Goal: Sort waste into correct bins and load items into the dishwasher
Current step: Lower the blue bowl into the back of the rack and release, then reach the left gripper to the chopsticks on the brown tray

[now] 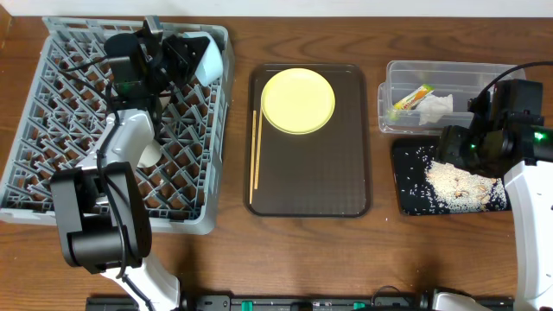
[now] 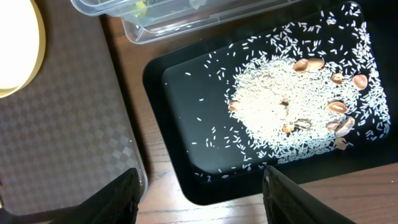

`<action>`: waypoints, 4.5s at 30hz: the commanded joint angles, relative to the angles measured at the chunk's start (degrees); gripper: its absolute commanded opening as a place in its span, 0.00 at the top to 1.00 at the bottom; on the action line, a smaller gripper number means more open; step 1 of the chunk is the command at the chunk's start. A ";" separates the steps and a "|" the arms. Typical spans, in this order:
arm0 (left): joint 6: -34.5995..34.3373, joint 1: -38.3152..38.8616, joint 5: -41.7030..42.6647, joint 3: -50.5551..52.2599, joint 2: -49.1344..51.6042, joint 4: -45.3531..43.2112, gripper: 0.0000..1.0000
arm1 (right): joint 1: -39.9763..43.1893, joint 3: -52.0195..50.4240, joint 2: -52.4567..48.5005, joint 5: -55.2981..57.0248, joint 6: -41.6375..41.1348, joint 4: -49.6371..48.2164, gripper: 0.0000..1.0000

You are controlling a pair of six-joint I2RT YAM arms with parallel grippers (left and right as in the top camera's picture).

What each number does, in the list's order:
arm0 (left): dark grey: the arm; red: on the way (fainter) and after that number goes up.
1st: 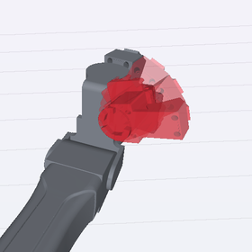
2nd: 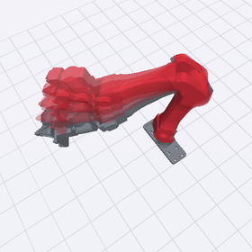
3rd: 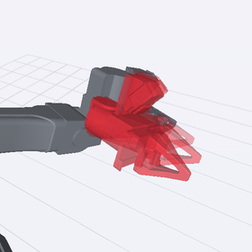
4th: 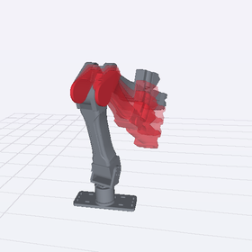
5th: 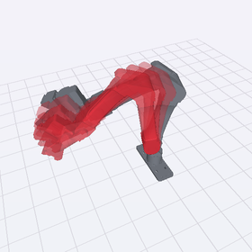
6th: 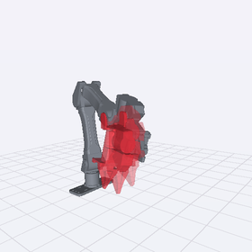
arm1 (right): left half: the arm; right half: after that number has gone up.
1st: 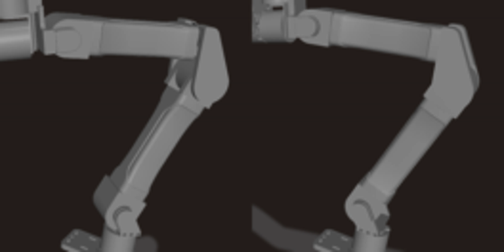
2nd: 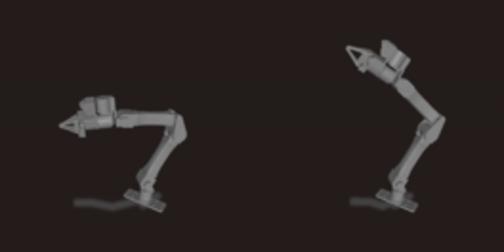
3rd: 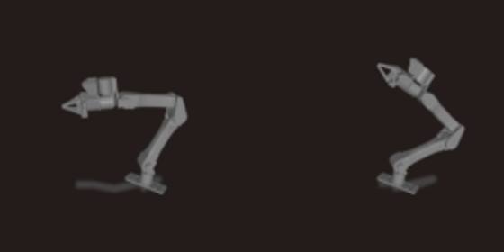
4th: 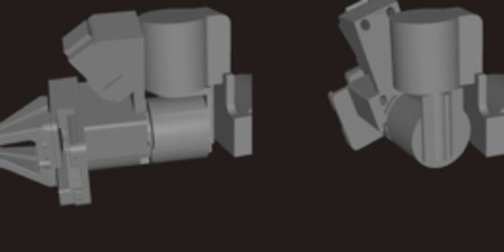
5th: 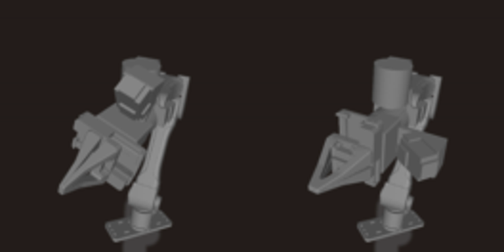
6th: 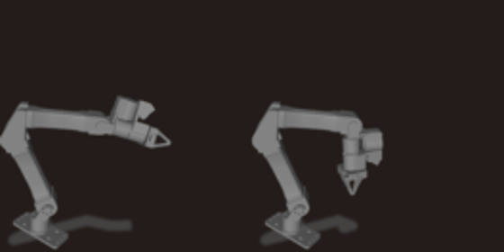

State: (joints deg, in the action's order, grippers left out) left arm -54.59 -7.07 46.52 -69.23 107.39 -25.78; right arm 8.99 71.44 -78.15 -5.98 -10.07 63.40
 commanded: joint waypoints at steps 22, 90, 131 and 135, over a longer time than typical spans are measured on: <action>0.07 -0.55 -7.39 -0.39 2.54 -8.02 0.94 | 0.74 0.09 0.74 -0.31 -0.15 1.20 0.39; 13.05 -11.23 19.28 -0.37 6.84 1.66 0.83 | 0.74 0.09 0.74 -0.28 -0.15 2.19 0.40; 26.05 37.90 -52.22 2.05 -12.83 62.51 0.21 | 0.74 0.09 0.74 -0.26 -0.15 1.53 0.33; 25.73 38.91 -51.89 2.05 -5.57 58.34 0.22 | 0.74 0.09 0.74 -0.26 -0.15 1.75 0.33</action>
State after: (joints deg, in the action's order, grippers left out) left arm -26.61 31.24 -2.98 -67.94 97.10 34.30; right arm 8.99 71.44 -78.08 -6.00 -10.07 64.95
